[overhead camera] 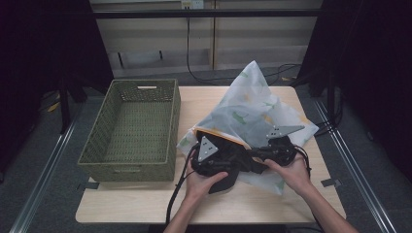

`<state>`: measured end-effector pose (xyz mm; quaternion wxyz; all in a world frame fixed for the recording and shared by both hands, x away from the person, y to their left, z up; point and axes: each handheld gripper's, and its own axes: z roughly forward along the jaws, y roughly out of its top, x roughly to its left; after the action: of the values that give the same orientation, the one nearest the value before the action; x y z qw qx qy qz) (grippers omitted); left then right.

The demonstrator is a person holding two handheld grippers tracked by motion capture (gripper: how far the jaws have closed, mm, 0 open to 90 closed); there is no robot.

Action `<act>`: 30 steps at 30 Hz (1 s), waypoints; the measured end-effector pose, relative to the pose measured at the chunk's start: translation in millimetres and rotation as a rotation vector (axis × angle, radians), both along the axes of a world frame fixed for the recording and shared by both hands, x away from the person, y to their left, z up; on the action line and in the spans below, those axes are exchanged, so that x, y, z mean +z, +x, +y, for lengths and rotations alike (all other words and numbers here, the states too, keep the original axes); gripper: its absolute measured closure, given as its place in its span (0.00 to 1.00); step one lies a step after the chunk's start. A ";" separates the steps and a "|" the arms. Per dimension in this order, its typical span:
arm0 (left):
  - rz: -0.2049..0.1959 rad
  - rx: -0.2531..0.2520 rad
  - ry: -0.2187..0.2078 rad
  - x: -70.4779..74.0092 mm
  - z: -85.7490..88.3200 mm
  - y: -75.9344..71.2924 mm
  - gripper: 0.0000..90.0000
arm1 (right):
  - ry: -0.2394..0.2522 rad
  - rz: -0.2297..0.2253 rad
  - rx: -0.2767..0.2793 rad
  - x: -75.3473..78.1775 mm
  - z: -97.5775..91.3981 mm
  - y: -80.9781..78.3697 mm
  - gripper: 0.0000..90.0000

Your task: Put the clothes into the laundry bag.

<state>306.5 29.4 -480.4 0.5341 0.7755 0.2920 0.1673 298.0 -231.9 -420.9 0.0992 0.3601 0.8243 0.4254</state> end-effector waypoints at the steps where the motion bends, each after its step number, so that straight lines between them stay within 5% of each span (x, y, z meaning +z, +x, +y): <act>1: 0.023 -0.003 0.031 -5.2 5.7 1.5 0.15 | -0.005 -0.002 -0.002 -0.3 0.3 0.2 1.00; 3: 0.062 -0.002 0.046 -12.2 8.0 6.6 0.12 | -0.004 -0.001 0.000 -0.3 0.6 0.5 1.00; 8: 0.048 -0.019 0.082 -16.0 5.6 9.1 0.11 | -0.005 -0.003 0.008 -0.5 0.4 2.7 0.98; 16: 0.082 -0.082 0.128 -21.2 -4.3 15.6 0.05 | 0.007 -0.028 0.011 6.9 0.4 1.2 0.85; 20: 0.109 -0.131 0.204 -25.4 -15.5 16.1 0.11 | 0.003 -0.081 -0.003 18.9 6.7 5.2 0.71; 22: 0.091 -0.137 0.254 -25.9 -20.3 12.7 0.14 | 0.005 -0.102 -0.012 23.9 11.2 9.0 0.67; 28: 0.119 -0.134 0.268 -26.5 -22.5 10.3 0.20 | 0.007 -0.162 -0.010 37.0 30.1 23.5 0.72; 30: 0.121 -0.137 0.297 -25.4 -20.5 11.1 0.24 | 0.026 -0.164 0.011 40.3 38.4 29.2 0.90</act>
<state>317.6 8.9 -505.8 0.4052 0.8726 0.2423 0.1250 327.1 -193.5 -380.6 0.1593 0.3210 0.8097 0.4647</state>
